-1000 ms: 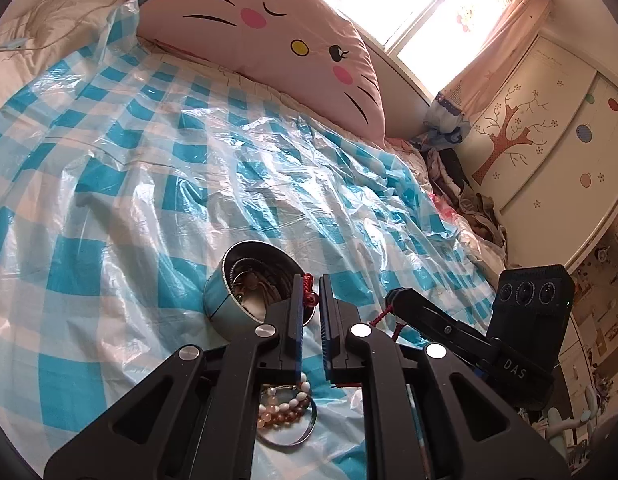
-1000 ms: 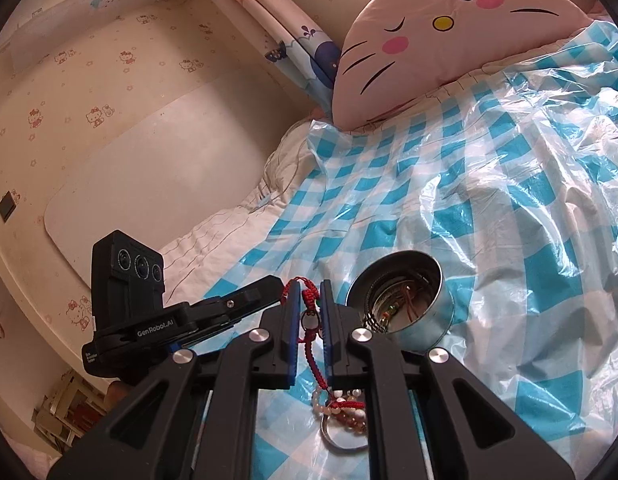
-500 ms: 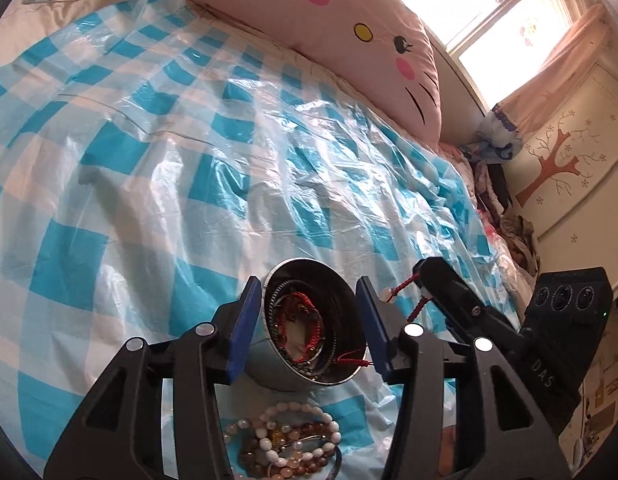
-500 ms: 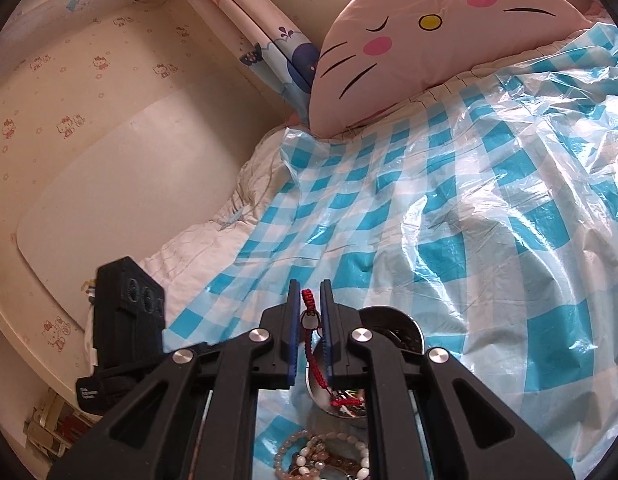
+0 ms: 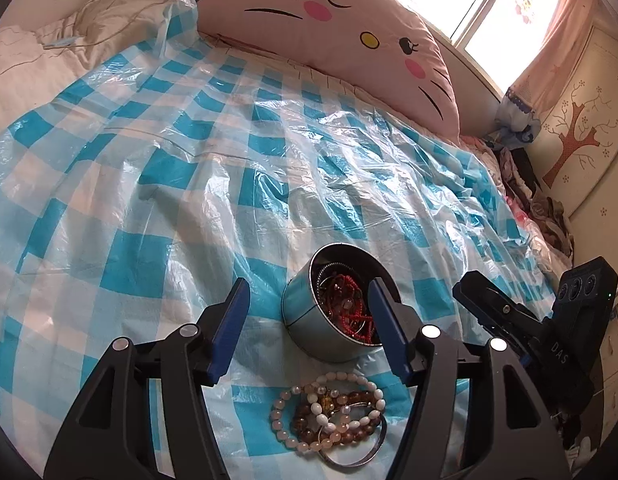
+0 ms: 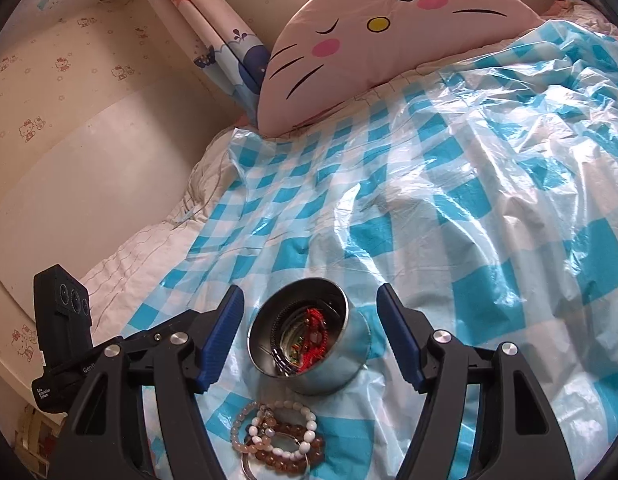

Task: Organize jewelry
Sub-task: 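Lower both tools over the tin and open them to drop the red pieces, then close the right tool on the white bead bracelet while the left tool grasps the pale agate bracelet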

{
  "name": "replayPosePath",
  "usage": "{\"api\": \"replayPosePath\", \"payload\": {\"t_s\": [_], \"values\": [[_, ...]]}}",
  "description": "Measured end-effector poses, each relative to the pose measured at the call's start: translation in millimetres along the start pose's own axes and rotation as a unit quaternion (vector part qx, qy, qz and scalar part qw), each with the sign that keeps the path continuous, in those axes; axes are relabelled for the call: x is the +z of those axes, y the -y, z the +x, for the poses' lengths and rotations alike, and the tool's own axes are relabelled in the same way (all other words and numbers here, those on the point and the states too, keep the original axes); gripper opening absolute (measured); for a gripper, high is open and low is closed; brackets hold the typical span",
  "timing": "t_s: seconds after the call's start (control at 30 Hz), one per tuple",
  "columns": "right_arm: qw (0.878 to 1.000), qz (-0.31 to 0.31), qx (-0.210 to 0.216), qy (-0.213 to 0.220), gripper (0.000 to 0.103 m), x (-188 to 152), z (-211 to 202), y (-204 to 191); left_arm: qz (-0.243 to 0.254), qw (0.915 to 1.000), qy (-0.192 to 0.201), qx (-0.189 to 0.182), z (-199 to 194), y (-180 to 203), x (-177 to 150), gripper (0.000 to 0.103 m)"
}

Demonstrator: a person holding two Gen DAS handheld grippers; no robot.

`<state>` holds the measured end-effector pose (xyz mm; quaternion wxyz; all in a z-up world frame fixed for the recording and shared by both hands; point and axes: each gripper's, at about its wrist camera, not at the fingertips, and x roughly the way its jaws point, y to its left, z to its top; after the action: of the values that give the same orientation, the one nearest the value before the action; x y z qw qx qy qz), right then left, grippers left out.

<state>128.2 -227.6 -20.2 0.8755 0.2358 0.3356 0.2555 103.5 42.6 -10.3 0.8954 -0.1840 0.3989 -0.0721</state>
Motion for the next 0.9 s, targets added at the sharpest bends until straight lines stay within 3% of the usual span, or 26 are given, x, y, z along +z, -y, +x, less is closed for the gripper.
{"api": "replayPosePath", "payload": {"t_s": [0.17, 0.37, 0.57, 0.73, 0.9], "values": [[0.997, -0.033, -0.055, -0.040, 0.072, -22.6, -3.3, -4.0, 0.037, 0.9982, -0.026, 0.039, -0.7, -0.3, -14.6, 0.059], [0.984, -0.108, -0.105, -0.093, 0.075, -44.2, 15.6, -23.8, 0.076, 0.9921, -0.059, 0.081, 1.0, -3.2, -31.4, 0.059], [0.966, -0.172, -0.144, -0.131, 0.075, -61.6, 36.0, -39.0, 0.160, 0.9748, -0.094, 0.125, 11.9, 7.1, -48.5, 0.059], [0.953, -0.194, -0.176, -0.153, 0.075, -69.0, 49.2, -40.4, 0.190, 0.9655, -0.107, 0.142, 19.9, 12.5, -54.7, 0.059], [0.942, -0.211, -0.204, -0.162, 0.078, -71.5, 57.9, -40.5, 0.230, 0.9506, -0.117, 0.172, 30.7, 20.5, -63.1, 0.059]]}}
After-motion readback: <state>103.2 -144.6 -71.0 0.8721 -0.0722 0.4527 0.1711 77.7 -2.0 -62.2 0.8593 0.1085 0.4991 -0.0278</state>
